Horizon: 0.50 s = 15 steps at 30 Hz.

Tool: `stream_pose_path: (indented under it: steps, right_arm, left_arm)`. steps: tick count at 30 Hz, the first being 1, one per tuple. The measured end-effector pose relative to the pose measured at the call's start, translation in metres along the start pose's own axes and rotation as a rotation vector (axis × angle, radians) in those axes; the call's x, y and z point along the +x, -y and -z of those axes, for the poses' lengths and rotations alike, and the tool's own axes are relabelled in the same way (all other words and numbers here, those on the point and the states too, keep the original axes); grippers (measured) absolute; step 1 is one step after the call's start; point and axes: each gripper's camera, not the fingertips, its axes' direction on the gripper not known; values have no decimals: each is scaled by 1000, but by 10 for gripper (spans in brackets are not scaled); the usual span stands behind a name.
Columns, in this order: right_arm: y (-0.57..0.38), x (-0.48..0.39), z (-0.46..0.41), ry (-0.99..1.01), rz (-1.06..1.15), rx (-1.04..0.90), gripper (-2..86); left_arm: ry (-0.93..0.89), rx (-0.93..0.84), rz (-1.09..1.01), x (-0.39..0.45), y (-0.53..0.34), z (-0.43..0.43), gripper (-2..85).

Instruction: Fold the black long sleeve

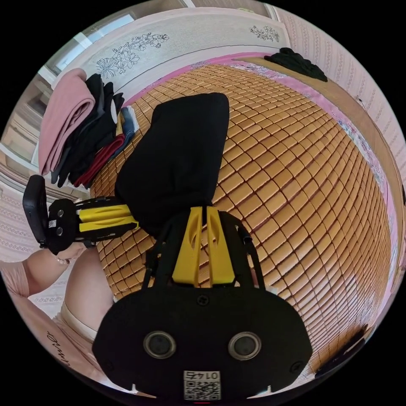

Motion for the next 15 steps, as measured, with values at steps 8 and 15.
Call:
stream_pose_path:
  steps: [8,15]
  right_arm:
    - [67,21,-15,31,-44,66,6]
    - [158,0,-31,30,-17,72,3]
  left_arm:
    - [59,31,49,-14,75,-24,4]
    - [177,18,319,-85,136,-42,18]
